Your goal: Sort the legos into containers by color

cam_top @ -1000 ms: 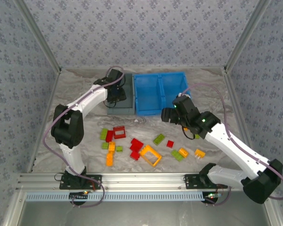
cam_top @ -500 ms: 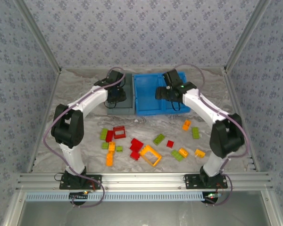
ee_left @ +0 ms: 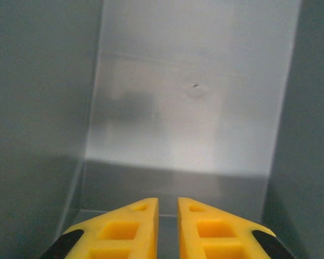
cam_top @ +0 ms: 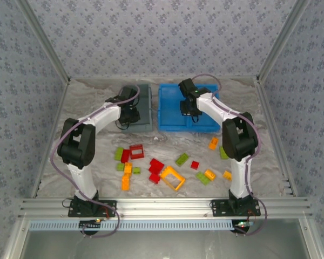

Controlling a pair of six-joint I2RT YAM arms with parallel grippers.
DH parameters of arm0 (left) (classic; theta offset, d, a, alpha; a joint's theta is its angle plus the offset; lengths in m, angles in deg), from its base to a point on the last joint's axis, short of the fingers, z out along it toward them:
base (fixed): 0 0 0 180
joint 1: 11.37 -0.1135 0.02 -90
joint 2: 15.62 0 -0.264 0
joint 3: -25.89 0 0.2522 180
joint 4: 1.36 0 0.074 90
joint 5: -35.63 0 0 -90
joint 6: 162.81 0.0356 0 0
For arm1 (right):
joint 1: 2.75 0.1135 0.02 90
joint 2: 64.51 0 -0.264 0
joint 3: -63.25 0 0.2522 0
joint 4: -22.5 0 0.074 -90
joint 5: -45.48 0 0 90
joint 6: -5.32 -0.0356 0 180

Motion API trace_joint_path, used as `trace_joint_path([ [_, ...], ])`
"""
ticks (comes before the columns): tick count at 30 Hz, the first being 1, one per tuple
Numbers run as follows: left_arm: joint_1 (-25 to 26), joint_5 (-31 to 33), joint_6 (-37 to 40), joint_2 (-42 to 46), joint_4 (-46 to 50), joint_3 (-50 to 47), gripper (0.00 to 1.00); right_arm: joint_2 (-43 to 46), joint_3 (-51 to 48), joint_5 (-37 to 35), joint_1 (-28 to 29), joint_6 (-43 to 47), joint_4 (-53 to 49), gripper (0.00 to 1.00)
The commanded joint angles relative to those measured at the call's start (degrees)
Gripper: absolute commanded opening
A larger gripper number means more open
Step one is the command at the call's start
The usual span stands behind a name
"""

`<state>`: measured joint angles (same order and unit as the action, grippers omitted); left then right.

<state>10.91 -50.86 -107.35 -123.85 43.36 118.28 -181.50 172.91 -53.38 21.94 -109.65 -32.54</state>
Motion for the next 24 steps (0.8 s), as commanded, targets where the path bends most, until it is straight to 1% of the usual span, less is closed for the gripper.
trace_joint_path([
  [1,-0.9,-2.03,0.2,-0.83,-2.43,-0.67,0.15,2.7,-0.25,-1.85,-0.29,0.1,-2.63,0.22],
  [8,-0.25,-4.02,1.48,0.91,-2.88,1.48,0.15,1.06,3.01,0.81,0.68,1.68,-2.66,0.19],
  [13,0.85,-5.35,2.73,-0.78,-1.59,3.88,0.15,-1.26,5.84,1.1,2.01,1.29,-3.21,0.19],
  [24,1.97,-4.19,3.08,-0.62,-1.21,3.82,0.14,-4.63,9.95,2.0,2.24,0.54,-3.88,0.19],
])
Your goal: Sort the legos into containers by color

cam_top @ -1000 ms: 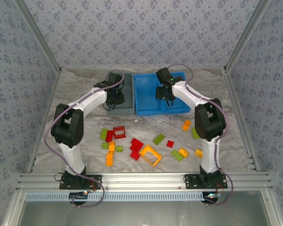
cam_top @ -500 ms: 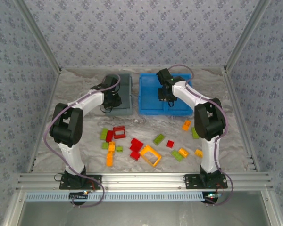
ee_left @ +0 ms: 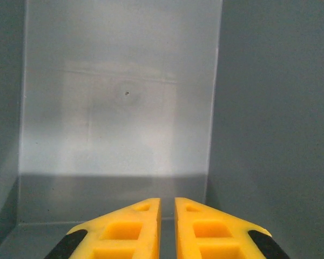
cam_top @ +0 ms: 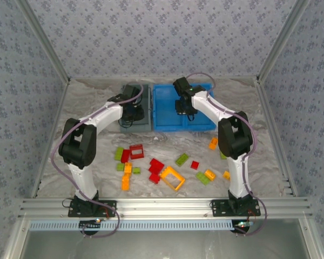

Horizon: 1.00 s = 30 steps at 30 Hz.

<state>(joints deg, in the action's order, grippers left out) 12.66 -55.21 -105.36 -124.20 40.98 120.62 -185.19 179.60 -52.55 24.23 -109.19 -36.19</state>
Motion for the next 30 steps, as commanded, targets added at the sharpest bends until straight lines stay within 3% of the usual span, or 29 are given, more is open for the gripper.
trace_joint_path([
  [1,0.31,0.63,1.09,0.28,1.34,1.39,0.14,-1.12,3.48,1.09,-0.04,-0.16,-0.25,0.19],
  [6,1.16,2.79,1.36,3.74,2.23,1.25,0.15,-1.07,3.77,2.27,0.0,-1.21,0.07,0.23],
  [11,2.13,5.65,1.12,8.79,4.5,1.47,0.23,2.99,2.14,-0.07,0.53,-1.64,0.43,0.49],
  [16,3.07,7.59,-0.18,16.32,6.89,-0.21,0.38,10.29,1.24,-2.68,0.57,-0.79,0.33,0.65],
  [19,4.1,8.19,-1.46,21.48,9.5,-1.62,0.43,15.75,0.69,-4.62,1.12,-0.14,-0.59,0.66],
  [24,6.69,8.67,-5.27,31.04,14.76,-6.87,0.44,28.36,-6.21,-6.86,4.74,0.07,-0.1,0.67],
  [30,10.75,8.23,-9.54,40.58,18.18,-16.33,0.38,42.94,-21.02,-8.03,15.86,-1.26,2.91,0.65],
])
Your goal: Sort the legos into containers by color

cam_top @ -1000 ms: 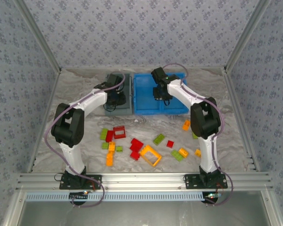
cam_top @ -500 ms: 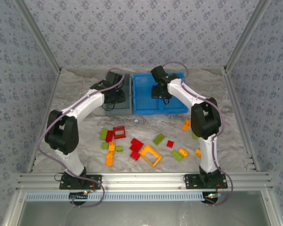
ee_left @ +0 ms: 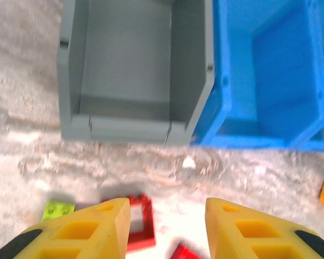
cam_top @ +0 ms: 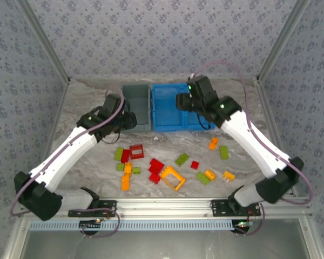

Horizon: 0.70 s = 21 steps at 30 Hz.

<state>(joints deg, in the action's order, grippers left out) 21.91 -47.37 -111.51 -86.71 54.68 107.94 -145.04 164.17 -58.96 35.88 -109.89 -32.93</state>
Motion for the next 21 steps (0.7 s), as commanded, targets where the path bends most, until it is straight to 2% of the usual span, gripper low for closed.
trace_joint_path([
  [1,2.16,-0.17,-4.68,3.93,4.63,-5.45,0.37,4.24,-7.74,-2.16,6.33,-1.16,-0.26,0.65],
  [5,5.45,-0.31,-9.23,5.63,3.51,-13.76,0.28,9.34,-17.18,-3.15,14.75,-5.01,1.25,0.63],
  [11,5.41,-1.53,-9.28,2.55,-3.07,-20.98,0.26,12.73,-29.05,1.28,24.47,-7.98,11.92,0.63],
  [15,4.68,-2.0,-8.14,-3.22,-6.31,-20.87,0.23,12.58,-31.46,1.7,28.13,-9.86,15.13,0.63],
  [21,3.55,0.15,-6.15,-7.94,-7.61,-18.69,0.21,12.18,-32.31,0.46,29.31,-11.97,15.25,0.63],
])
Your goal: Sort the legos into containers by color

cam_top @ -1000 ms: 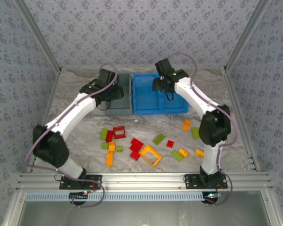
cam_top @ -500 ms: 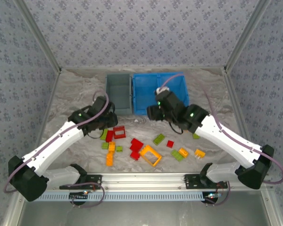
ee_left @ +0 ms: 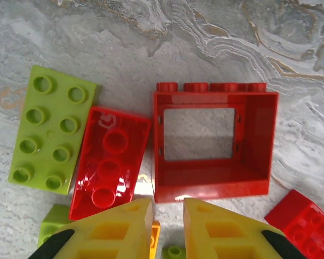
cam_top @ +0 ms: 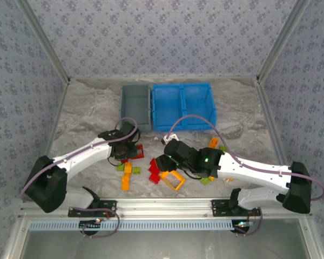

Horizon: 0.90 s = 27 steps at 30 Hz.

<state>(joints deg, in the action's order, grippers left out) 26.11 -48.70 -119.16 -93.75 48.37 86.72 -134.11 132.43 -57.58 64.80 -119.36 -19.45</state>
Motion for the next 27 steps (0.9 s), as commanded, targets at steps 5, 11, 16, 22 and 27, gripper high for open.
trace_joint_path([
  [5,-2.52,3.37,4.93,-4.89,0.71,5.7,0.21,0.97,-0.38,-0.91,0.48,-2.59,1.65,0.62],
  [11,-3.71,3.34,7.14,-8.09,-0.1,6.6,0.21,0.98,-0.66,-1.22,0.57,-3.07,1.12,0.62],
  [16,-4.25,3.89,7.93,-9.95,0.51,7.84,0.21,0.96,-0.38,-1.94,0.57,-3.25,0.7,0.62],
  [22,-4.19,3.32,8.82,-13.02,-0.28,9.34,0.19,1.13,-0.66,-1.4,0.72,-3.11,2.06,0.62],
  [27,-4.21,2.91,8.96,-14.92,-0.9,10.38,0.17,2.58,-0.99,0.15,1.35,-1.88,5.1,0.62],
])
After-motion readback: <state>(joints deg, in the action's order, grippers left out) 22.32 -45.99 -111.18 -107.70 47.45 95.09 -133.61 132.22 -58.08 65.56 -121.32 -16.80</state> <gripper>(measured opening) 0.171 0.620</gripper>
